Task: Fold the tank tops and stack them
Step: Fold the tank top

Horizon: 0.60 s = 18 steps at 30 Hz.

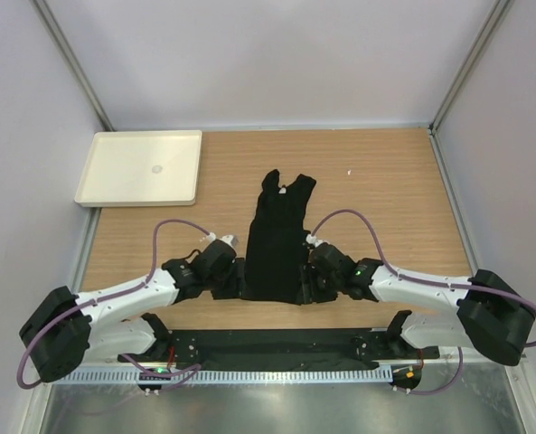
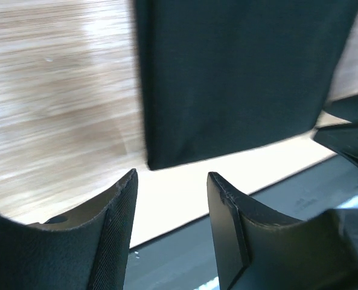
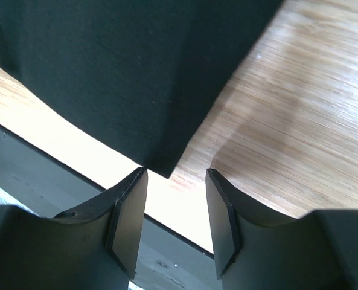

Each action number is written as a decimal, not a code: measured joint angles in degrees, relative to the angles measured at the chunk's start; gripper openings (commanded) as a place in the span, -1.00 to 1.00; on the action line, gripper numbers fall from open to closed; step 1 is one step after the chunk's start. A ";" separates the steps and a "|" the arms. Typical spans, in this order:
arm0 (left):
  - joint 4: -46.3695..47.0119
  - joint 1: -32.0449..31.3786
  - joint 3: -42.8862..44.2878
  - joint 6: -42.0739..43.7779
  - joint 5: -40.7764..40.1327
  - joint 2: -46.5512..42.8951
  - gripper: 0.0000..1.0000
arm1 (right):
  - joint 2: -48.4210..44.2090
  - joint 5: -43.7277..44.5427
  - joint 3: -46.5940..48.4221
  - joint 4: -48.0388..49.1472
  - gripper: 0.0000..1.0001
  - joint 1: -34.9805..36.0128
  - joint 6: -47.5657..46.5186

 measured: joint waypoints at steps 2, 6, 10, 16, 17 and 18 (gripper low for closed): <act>-0.46 0.00 0.15 0.33 -0.74 1.29 0.01 | 1.03 0.79 0.66 0.48 -0.05 0.76 0.02; -0.63 0.00 0.33 1.07 -0.94 4.39 0.00 | 3.89 1.95 2.51 1.14 -0.09 2.32 0.15; 0.59 0.00 1.38 1.31 -0.90 6.43 -0.07 | 6.10 2.89 4.02 1.81 -0.13 4.07 0.15; 1.66 0.00 1.51 1.44 -0.31 7.58 -0.45 | 7.39 4.15 4.42 2.56 -0.64 5.49 0.42; 1.66 0.00 1.51 1.42 -0.24 7.80 -0.59 | 7.41 4.33 4.39 2.45 -0.72 5.49 0.46; 1.70 0.00 1.49 1.33 -0.20 7.91 -0.66 | 7.41 4.57 4.39 2.32 -0.80 5.49 0.50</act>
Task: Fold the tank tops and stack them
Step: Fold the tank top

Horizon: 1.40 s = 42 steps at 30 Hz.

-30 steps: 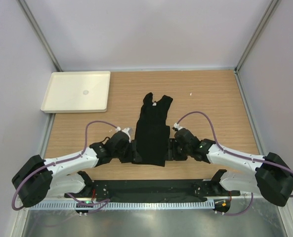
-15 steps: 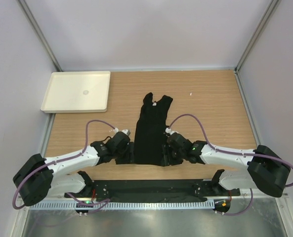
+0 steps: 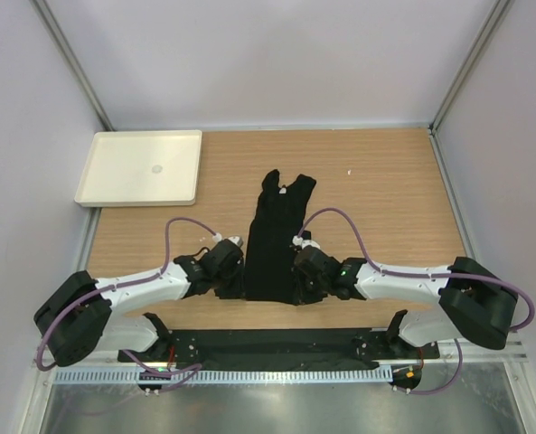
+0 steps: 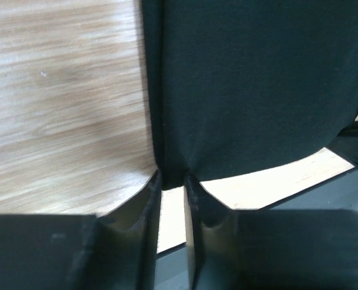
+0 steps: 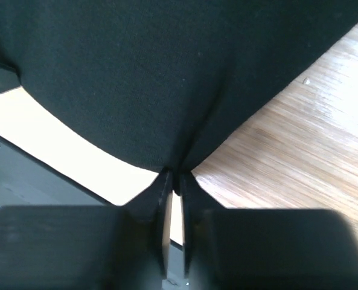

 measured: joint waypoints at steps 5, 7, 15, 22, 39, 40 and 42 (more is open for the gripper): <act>0.04 0.00 -0.28 0.13 0.37 0.13 -1.00 | 0.00 0.85 0.00 -0.81 -0.98 0.07 0.22; 0.02 0.00 -0.42 0.04 0.81 -0.28 -1.00 | -0.13 1.05 0.00 -1.07 -0.98 0.07 0.24; -2.34 -5.40 -0.52 -2.34 -0.20 -8.94 -1.00 | -7.93 -2.14 -1.44 -3.76 -0.98 0.26 0.07; -5.31 -12.50 -0.44 -7.54 -2.95 -16.13 -1.00 | -19.45 -4.26 -1.44 -10.29 -0.97 0.44 -0.17; -9.35 -32.83 12.46 -15.39 -14.53 -18.43 -1.00 | -37.11 0.46 9.31 -30.82 -0.98 0.44 -1.40; -9.44 -33.64 13.27 -15.45 -15.19 -18.23 -1.00 | -37.83 1.18 10.45 -31.69 -0.98 0.44 -1.40; -9.44 -34.82 14.84 -15.56 -16.06 -17.88 -1.00 | -38.49 2.43 12.44 -32.87 -0.98 0.44 -1.42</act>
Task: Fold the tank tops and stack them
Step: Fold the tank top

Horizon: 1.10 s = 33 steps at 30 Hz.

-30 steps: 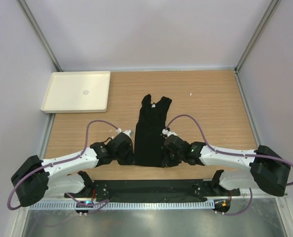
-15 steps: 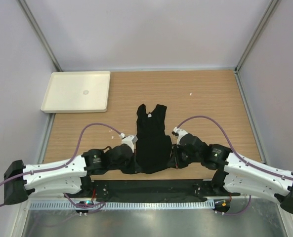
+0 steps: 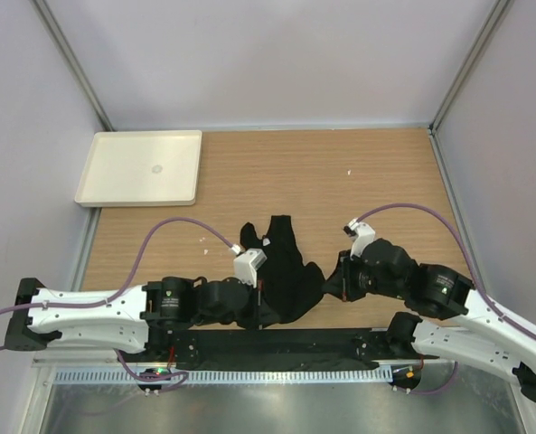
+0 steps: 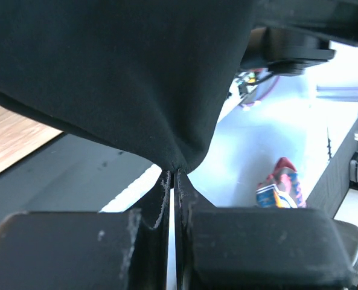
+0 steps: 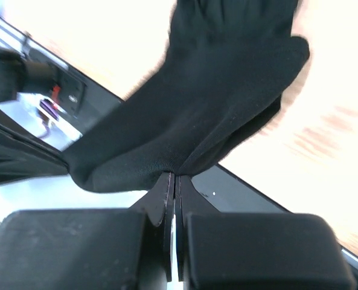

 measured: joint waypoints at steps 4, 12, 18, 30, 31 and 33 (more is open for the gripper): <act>0.07 -1.09 1.03 -0.39 -1.14 0.02 -1.00 | 0.07 1.92 3.34 -1.46 -0.97 0.00 -0.13; 0.02 -3.85 1.03 -2.38 -3.87 0.59 -1.00 | 4.55 5.07 3.74 -2.19 -0.97 0.00 -1.14; 0.02 -5.86 1.44 -2.86 -5.62 2.89 -1.00 | 8.48 6.69 4.13 -1.90 -0.98 0.11 -1.66; -7.15 -4.68 2.95 -5.97 -14.91 -5.03 -1.00 | 19.08 10.14 12.13 1.03 -0.98 -0.48 -4.92; -8.02 -3.87 3.58 -5.95 -15.21 -5.31 -1.00 | 19.93 10.14 12.59 1.46 -0.98 -0.74 -5.14; -9.35 -1.81 4.68 -5.62 -15.41 -5.51 -1.00 | 21.49 10.08 13.55 2.23 -0.98 -1.49 -5.57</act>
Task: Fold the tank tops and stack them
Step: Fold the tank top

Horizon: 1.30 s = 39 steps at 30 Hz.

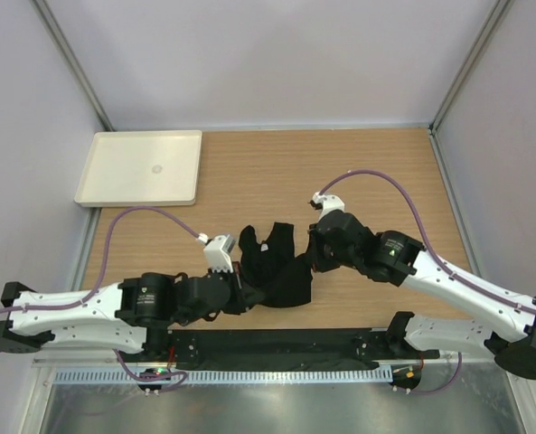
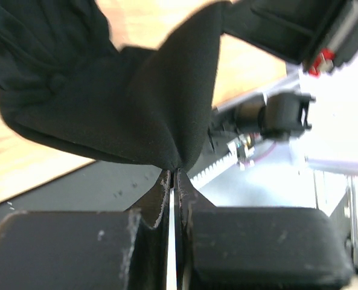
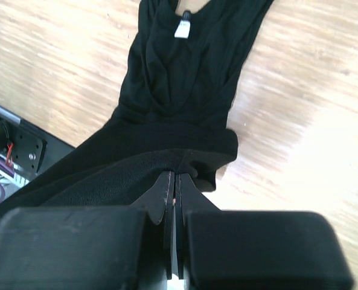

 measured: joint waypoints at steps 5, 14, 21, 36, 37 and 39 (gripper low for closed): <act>-1.42 7.10 0.50 1.75 1.38 -0.15 -1.00 | 2.80 -0.76 1.33 1.95 -0.98 -2.03 -0.81; -2.14 19.82 0.76 6.56 6.84 0.22 -1.00 | 6.99 -5.33 1.42 6.12 -0.98 -8.04 -1.20; -2.05 28.26 2.69 10.80 12.22 3.85 -1.00 | 11.17 -8.44 1.53 9.44 -0.98 -12.00 -1.79; 0.15 44.04 6.62 18.27 23.06 11.78 -1.00 | 18.97 -11.82 7.21 12.46 -0.98 -17.27 -3.41; 0.52 44.92 7.02 18.60 23.65 12.66 -1.00 | 19.58 -11.82 7.56 12.63 -0.98 -17.66 -3.54; 1.27 46.42 7.85 19.52 24.79 14.45 -1.00 | 20.74 -11.85 8.15 12.90 -0.97 -18.45 -3.61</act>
